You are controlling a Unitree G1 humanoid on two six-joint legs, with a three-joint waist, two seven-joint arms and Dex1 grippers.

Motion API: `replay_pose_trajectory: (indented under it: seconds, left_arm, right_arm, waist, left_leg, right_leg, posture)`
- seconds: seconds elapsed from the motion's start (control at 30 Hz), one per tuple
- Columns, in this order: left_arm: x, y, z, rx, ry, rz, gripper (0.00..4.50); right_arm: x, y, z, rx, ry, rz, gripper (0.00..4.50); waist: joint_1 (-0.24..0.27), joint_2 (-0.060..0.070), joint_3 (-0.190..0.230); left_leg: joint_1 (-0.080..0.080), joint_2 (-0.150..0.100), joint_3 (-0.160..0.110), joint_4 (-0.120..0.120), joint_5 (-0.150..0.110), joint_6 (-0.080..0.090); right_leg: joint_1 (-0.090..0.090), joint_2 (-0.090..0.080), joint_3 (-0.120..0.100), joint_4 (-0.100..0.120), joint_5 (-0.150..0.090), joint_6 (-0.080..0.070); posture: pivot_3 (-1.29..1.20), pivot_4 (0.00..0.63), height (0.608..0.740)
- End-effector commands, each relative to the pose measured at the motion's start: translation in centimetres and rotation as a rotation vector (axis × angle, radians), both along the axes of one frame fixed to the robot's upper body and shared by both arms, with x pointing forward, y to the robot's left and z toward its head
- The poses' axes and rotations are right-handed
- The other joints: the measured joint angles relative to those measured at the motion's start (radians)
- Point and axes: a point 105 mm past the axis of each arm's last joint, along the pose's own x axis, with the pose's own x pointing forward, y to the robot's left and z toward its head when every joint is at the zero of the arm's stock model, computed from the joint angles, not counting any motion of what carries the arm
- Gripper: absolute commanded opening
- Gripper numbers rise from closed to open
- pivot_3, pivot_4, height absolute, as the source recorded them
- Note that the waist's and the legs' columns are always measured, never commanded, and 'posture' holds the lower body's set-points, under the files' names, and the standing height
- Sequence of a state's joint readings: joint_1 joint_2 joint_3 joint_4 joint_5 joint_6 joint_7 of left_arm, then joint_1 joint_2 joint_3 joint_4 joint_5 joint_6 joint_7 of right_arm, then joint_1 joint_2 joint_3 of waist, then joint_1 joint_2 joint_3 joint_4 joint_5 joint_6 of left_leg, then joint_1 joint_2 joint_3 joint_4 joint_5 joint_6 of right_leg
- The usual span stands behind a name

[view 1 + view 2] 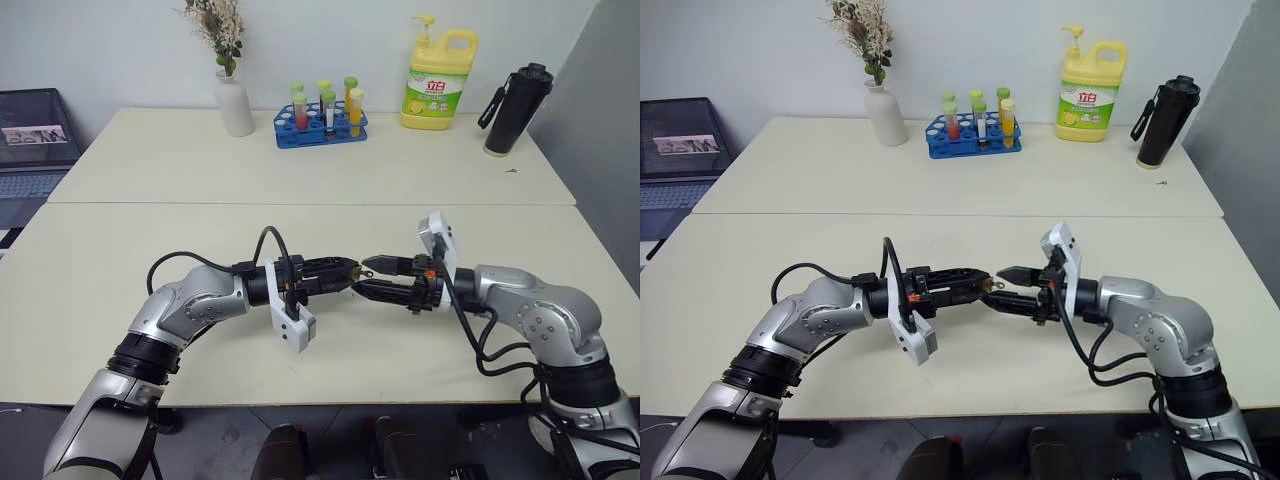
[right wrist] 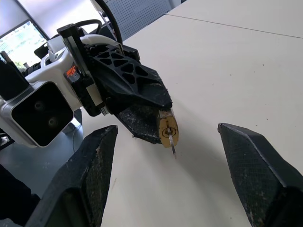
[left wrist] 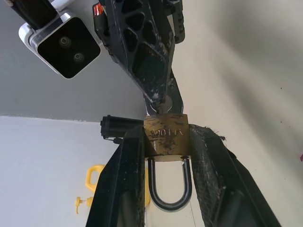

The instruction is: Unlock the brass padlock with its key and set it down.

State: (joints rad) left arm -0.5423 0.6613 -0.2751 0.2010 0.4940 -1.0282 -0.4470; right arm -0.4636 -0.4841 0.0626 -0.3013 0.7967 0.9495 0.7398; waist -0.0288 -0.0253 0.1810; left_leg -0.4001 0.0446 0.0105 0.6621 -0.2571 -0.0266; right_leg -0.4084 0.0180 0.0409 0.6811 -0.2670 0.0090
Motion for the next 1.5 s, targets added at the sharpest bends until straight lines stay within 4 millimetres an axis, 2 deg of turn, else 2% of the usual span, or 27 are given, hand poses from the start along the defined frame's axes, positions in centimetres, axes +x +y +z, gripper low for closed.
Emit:
replay_pose_trajectory:
  seconds: [0.03, 0.07, 0.17, 0.4, 0.43, 0.8, 0.97, 1.1, 1.2, 1.37, 1.5]
  left_arm:
    - [-0.3, -0.3, 0.8, -0.03, -0.019, -0.016, 0.96]
    - [-0.3, -0.3, 0.7, -0.03, -0.018, -0.016, 0.96]
    - [-0.3, -0.4, 0.7, -0.029, -0.018, -0.017, 0.96]
    - [-0.3, -0.4, 0.7, -0.034, -0.015, -0.017, 0.96]
    - [-0.3, -0.4, 0.7, -0.033, -0.016, -0.017, 0.96]
    - [-0.9, -0.4, 0.7, -0.053, 0.004, -0.041, 0.96]
    - [-1.4, 0.1, 0.8, -0.072, 0.058, -0.065, 2.65]
    - [-2.0, 1.3, 1.5, -0.102, 0.109, -0.034, 3.97]
    - [-2.8, 2.0, 2.4, -0.168, 0.176, 0.006, 3.98]
    - [-3.4, 2.6, 3.3, -0.311, 0.43, 0.102, 3.98]
    - [-0.9, 4.0, 5.2, -0.506, 0.708, 0.234, 3.13]
  right_arm:
    - [0.1, 0.4, 1.1, 0.025, -0.043, 0.013, 3.53]
    - [0.1, 0.4, 1.1, 0.025, -0.043, 0.013, 3.53]
    - [0.2, 0.6, 1.1, 0.029, -0.04, 0.013, 2.9]
    - [0.0, 0.9, 1.0, 0.024, -0.041, 0.028, 0.34]
    - [0.0, 0.9, 1.0, 0.023, -0.042, 0.03, 0.13]
    - [0.0, 1.1, 1.3, 0.022, -0.055, 0.05, 0.14]
    - [0.2, 0.9, 1.5, 0.015, -0.067, 0.061, 0.14]
    - [0.7, 0.3, 1.5, 0.003, -0.081, 0.038, 0.14]
    - [1.4, -0.4, 1.5, -0.009, -0.096, 0.012, 0.14]
    - [2.1, -1.2, 1.4, -0.023, -0.112, -0.013, 0.14]
    - [1.8, -1.6, 1.6, -0.044, -0.142, 0.014, 0.14]
  waist:
    - [0.0, 0.0, 0.0]
    - [0.0, 0.0, 0.0]
    - [0.0, 0.0, 0.0]
    - [0.0, 0.0, 0.0]
    - [0.0, 0.0, 0.0]
    - [0.0, 0.0, 0.0]
    - [0.0, 0.0, 0.0]
    - [-0.002, 0.0, 0.0]
    - [-0.003, 0.0, 0.0]
    - [-0.001, 0.0, 0.0]
    - [0.0, 0.0, 0.0]
  left_leg:
    - [0.0, 0.0, 0.0, 0.0, 0.0, 0.0]
    - [0.0, 0.0, 0.0, 0.0, 0.0, 0.0]
    - [0.0, 0.0, 0.0, 0.0, 0.0, 0.0]
    - [0.0, 0.0, 0.0, 0.0, 0.0, 0.0]
    - [0.0, 0.0, 0.0, 0.0, 0.0, 0.0]
    - [0.0, 0.0, 0.0, 0.0, 0.0, 0.0]
    - [0.0, 0.0, -0.001, 0.0, 0.0, 0.0]
    - [0.0, 0.0, -0.001, 0.0, 0.0, 0.0]
    - [0.0, 0.001, -0.001, 0.0, 0.0, 0.0]
    - [0.0, 0.0, -0.001, 0.0, 0.0, 0.0]
    - [0.0, 0.0, -0.002, 0.0, 0.0, 0.0]
  right_leg:
    - [0.0, 0.0, 0.0, 0.0, 0.0, 0.0]
    - [0.0, 0.0, 0.0, 0.0, 0.0, 0.0]
    - [0.0, 0.0, 0.0, 0.0, 0.0, 0.0]
    - [0.0, 0.0, 0.0, 0.0, 0.0, 0.0]
    - [0.0, 0.0, 0.0, 0.0, 0.0, 0.0]
    - [0.0, 0.0, 0.0, 0.0, 0.0, 0.0]
    - [0.0, 0.0, 0.0, 0.0, 0.0, 0.0]
    - [0.0, 0.0, 0.0, 0.0, 0.0, -0.001]
    - [0.0, -0.001, 0.0, 0.0, 0.0, 0.0]
    - [0.0, -0.001, 0.0, 0.0, 0.0, 0.0]
    - [0.0, -0.001, -0.001, 0.0, 0.0, 0.0]
  posture:
    - [0.0, 0.15, 0.74]
    - [0.0, 0.15, 0.74]
    - [0.0, 0.15, 0.74]
    - [0.0, 0.15, 0.74]
    - [0.0, 0.15, 0.74]
    - [0.0, 0.15, 0.74]
    - [0.0, 0.15, 0.74]
    - [0.0, 0.15, 0.74]
    - [0.0, 0.15, 0.74]
    - [0.0, 0.15, 0.74]
    - [0.0, 0.15, 0.74]
